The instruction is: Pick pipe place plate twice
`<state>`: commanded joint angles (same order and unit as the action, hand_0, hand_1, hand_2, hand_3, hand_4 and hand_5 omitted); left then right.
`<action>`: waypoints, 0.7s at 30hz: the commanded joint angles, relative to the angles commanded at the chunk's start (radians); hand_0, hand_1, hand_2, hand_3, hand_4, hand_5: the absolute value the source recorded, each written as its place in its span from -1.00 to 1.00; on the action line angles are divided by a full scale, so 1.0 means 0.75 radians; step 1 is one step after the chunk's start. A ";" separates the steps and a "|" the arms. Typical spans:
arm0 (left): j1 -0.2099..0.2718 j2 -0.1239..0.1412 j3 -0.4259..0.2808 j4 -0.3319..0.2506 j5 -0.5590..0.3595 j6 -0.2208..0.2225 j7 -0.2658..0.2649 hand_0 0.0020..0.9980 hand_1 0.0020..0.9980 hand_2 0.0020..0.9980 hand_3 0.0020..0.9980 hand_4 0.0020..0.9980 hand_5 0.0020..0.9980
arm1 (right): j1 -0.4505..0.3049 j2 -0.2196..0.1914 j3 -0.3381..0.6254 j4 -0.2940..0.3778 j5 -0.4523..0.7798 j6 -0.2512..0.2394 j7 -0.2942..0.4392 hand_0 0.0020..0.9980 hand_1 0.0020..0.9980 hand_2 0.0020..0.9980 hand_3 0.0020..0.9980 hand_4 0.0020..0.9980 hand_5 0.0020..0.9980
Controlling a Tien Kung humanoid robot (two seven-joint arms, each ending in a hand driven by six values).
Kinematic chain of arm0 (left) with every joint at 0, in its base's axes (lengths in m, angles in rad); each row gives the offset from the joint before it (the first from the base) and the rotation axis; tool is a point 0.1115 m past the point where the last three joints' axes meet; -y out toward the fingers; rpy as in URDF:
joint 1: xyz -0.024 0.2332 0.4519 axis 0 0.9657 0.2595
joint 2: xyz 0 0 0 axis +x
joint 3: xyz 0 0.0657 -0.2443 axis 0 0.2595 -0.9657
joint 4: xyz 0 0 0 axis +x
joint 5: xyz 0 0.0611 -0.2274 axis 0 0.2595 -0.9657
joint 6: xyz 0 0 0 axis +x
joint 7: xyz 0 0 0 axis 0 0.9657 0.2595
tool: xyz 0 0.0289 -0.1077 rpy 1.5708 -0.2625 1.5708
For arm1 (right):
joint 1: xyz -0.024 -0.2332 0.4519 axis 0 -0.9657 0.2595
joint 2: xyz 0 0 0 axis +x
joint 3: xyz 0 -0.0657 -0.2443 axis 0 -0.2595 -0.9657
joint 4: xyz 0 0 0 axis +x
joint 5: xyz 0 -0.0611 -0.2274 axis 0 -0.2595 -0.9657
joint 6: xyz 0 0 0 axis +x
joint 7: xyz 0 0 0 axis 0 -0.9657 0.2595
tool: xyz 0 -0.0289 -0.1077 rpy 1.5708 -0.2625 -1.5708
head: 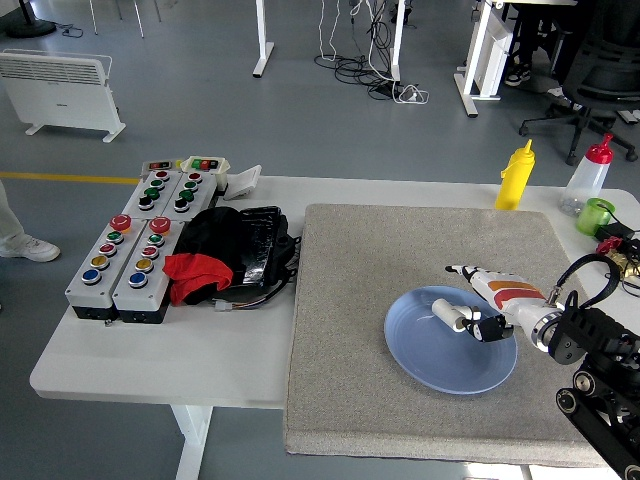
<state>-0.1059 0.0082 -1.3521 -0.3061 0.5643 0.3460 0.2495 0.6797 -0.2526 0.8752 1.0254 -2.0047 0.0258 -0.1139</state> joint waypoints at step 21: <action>-0.006 0.000 0.002 0.001 -0.002 -0.001 -0.003 0.48 0.43 0.53 0.58 -0.16 1.00 | -0.032 -0.132 0.283 -0.017 0.171 0.167 -0.089 0.96 0.78 1.00 0.99 0.47 -0.56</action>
<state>-0.1105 0.0081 -1.3509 -0.3049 0.5630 0.3455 0.2475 0.6559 -0.3520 1.0872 1.0123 -1.8761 0.1507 -0.1803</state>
